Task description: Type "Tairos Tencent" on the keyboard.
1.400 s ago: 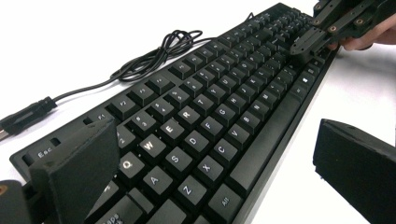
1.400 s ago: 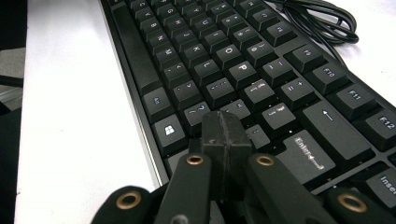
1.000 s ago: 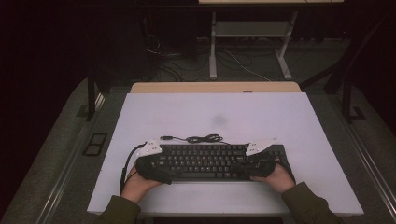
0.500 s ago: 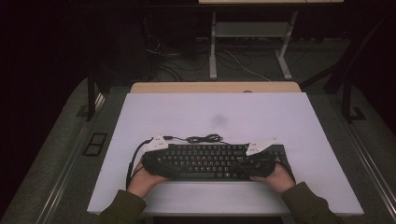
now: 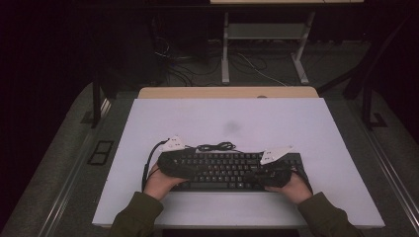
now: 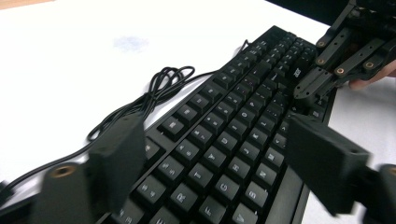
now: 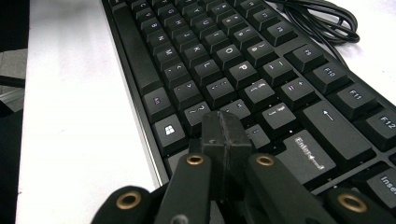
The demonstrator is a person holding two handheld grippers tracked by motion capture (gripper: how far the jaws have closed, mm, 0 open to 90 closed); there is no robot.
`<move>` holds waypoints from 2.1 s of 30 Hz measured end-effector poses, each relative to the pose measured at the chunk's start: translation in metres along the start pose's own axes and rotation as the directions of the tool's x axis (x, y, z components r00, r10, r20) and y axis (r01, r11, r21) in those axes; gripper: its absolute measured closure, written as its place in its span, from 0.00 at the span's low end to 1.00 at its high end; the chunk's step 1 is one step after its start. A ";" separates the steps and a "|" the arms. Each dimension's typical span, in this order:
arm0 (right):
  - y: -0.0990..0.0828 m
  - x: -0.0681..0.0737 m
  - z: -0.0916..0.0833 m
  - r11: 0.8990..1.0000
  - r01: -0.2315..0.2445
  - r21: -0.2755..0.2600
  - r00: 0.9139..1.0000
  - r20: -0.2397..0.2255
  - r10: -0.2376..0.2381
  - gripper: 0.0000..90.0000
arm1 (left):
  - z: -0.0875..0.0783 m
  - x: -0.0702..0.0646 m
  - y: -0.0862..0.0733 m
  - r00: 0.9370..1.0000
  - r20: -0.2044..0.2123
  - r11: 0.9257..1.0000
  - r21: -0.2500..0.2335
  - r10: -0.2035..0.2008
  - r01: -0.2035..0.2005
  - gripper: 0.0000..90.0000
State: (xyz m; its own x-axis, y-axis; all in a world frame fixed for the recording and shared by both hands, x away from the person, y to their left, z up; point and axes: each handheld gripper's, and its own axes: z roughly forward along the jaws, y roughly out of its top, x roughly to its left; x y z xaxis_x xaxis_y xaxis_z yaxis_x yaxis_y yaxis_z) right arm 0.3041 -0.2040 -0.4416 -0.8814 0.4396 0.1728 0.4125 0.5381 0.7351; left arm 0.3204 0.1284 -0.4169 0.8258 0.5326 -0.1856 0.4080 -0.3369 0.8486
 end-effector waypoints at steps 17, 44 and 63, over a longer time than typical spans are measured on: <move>0.000 0.000 0.000 1.000 0.000 0.001 1.000 0.000 0.000 0.99 | 0.013 0.001 -0.003 0.999 -0.030 0.997 0.075 -0.010 0.012 0.87; 0.000 0.000 0.000 1.000 0.001 0.002 1.000 0.000 -0.001 0.99 | 0.026 0.001 -0.007 0.999 -0.040 0.984 0.177 0.000 0.008 0.99; 0.000 0.000 0.000 1.000 0.000 0.002 1.000 0.001 0.000 1.00 | 0.014 0.000 -0.004 0.999 -0.045 0.990 0.137 -0.007 0.013 0.91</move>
State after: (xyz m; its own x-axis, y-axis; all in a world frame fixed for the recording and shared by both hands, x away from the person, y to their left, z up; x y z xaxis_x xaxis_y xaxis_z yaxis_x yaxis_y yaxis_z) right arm 0.3038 -0.2037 -0.4414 -0.8811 0.4404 0.1720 0.4129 0.5393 0.7340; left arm 0.3244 0.1191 -0.4275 0.8048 0.5689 -0.1689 0.4680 -0.4334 0.7702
